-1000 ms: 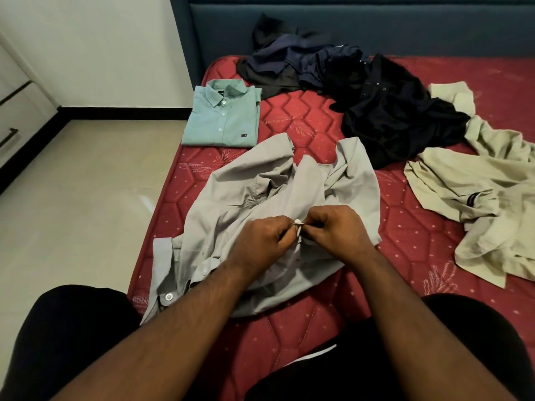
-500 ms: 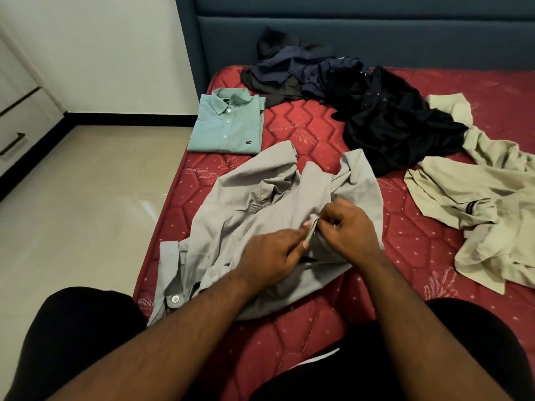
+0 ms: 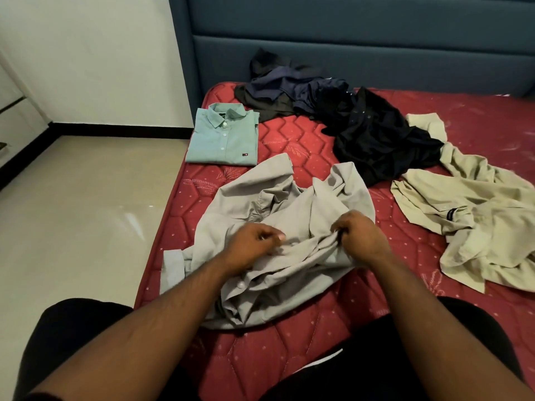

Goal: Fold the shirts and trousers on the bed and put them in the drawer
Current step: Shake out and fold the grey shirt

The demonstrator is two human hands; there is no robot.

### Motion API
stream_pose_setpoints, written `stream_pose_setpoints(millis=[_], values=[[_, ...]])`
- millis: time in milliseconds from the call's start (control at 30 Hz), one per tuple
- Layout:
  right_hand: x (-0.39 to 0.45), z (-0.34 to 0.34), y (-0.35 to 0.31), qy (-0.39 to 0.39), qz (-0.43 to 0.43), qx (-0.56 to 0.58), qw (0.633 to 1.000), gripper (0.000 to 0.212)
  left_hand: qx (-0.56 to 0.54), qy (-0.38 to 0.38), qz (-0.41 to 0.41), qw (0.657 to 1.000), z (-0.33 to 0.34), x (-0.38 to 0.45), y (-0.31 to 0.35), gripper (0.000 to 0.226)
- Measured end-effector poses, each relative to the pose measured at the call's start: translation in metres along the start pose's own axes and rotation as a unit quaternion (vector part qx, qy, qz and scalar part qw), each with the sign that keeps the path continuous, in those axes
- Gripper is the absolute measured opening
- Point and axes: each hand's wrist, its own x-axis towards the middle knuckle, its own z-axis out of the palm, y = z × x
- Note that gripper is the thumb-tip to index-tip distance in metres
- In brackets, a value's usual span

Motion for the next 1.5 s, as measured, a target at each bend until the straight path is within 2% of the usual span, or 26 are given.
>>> stream_pose_setpoints(millis=[67, 100, 133, 200, 267, 300, 367, 400, 467, 533, 633, 667, 700, 733, 767, 800, 833, 867, 933, 1033, 1133, 1200, 1233, 1300, 1367, 1500], values=[[-0.001, -0.025, -0.005, -0.185, 0.049, -0.034, 0.981, 0.01, -0.177, 0.125, -0.056, 0.975, -0.009, 0.009, -0.008, 0.011], [0.0, -0.037, -0.008, -0.217, 0.06, -0.061, 0.972, 0.023, -0.2, 0.152, -0.072, 0.965, -0.014, 0.015, -0.018, 0.017], [0.006, -0.046, -0.012, -0.203, 0.063, -0.088, 0.973, 0.034, -0.157, 0.158, -0.069, 0.972, -0.018, 0.02, -0.027, 0.022], [0.023, -0.054, -0.024, -0.084, 0.04, -0.13, 0.987, 0.035, 0.042, 0.119, -0.034, 0.991, -0.028, 0.027, -0.042, 0.029], [0.041, -0.041, -0.041, 0.014, -0.037, -0.112, 0.993, 0.02, 0.199, 0.107, 0.005, 0.974, -0.036, 0.032, -0.045, 0.037], [0.049, -0.032, -0.052, 0.014, -0.099, -0.09, 0.991, 0.023, 0.232, 0.119, 0.017, 0.965, -0.038, 0.035, -0.045, 0.048], [0.059, -0.014, -0.067, -0.07, -0.181, -0.061, 0.979, 0.049, 0.275, 0.124, 0.005, 0.953, -0.041, 0.04, -0.043, 0.075], [0.065, -0.007, -0.069, -0.125, -0.176, -0.079, 0.973, 0.056, 0.296, 0.11, -0.016, 0.949, -0.044, 0.043, -0.043, 0.085], [0.072, -0.005, -0.06, -0.186, -0.115, -0.184, 0.958, 0.052, 0.36, 0.059, -0.074, 0.928, -0.056, 0.05, -0.051, 0.095], [0.07, -0.014, -0.04, -0.196, -0.04, -0.271, 0.942, 0.041, 0.442, 0.025, -0.103, 0.891, -0.075, 0.055, -0.056, 0.099], [0.061, -0.029, -0.018, -0.238, 0.022, -0.364, 0.9, 0.045, 0.409, 0.105, -0.219, 0.88, -0.092, 0.055, -0.05, 0.091], [0.058, -0.032, -0.015, -0.271, 0.045, -0.398, 0.875, 0.05, 0.439, 0.137, -0.227, 0.858, -0.091, 0.052, -0.047, 0.09], [0.056, -0.032, -0.014, -0.297, 0.057, -0.422, 0.855, 0.055, 0.489, 0.159, -0.173, 0.84, -0.086, 0.049, -0.044, 0.087], [0.056, -0.031, -0.015, -0.302, 0.046, -0.431, 0.849, 0.056, 0.523, 0.166, -0.064, 0.833, -0.078, 0.046, -0.04, 0.079], [0.056, -0.029, -0.018, -0.276, 0.009, -0.421, 0.864, 0.053, 0.528, 0.135, 0.07, 0.835, -0.071, 0.049, -0.043, 0.07], [0.059, -0.027, -0.02, -0.231, -0.038, -0.391, 0.89, 0.045, 0.493, 0.063, 0.152, 0.854, -0.066, 0.051, -0.038, 0.063], [0.061, -0.025, -0.022, -0.182, -0.09, -0.342, 0.918, 0.032, 0.426, -0.019, 0.157, 0.891, -0.063, 0.053, -0.035, 0.059], [0.061, -0.025, -0.022, -0.155, -0.125, -0.286, 0.937, 0.02, 0.396, -0.096, 0.106, 0.907, -0.062, 0.056, -0.03, 0.056], [0.061, -0.022, -0.015, -0.178, -0.139, -0.163, 0.96, 0.027, 0.421, -0.163, 0.047, 0.891, -0.064, 0.06, -0.023, 0.045], [0.059, -0.023, 0.004, -0.225, -0.04, -0.005, 0.974, 0.039, 0.441, -0.187, -0.035, 0.877, -0.075, 0.072, -0.013, 0.024], [0.063, -0.021, 0.019, -0.138, 0.0, -0.007, 0.99, 0.035, 0.405, -0.192, -0.098, 0.889, -0.077, 0.082, 0.005, 0.042], [0.068, -0.017, 0.021, -0.111, -0.017, -0.07, 0.991, 0.028, 0.524, -0.194, -0.051, 0.828, -0.07, 0.09, 0.016, 0.028], [0.071, -0.015, 0.02, -0.136, -0.021, -0.1, 0.985, 0.032, 0.576, -0.165, -0.017, 0.8, -0.065, 0.093, 0.02, 0.024], [0.077, -0.013, 0.014, -0.215, -0.004, -0.153, 0.964, 0.034, 0.604, -0.144, 0.065, 0.781, -0.055, 0.094, 0.025, 0.026], [0.081, -0.013, 0.012, -0.243, -0.014, -0.176, 0.954, 0.04, 0.612, -0.187, 0.114, 0.76, -0.049, 0.092, 0.025, 0.03], [0.085, -0.005, 0.029, -0.207, -0.126, -0.191, 0.951, 0.048, 0.731, -0.194, 0.033, 0.654, -0.051, 0.091, 0.012, 0.036]])
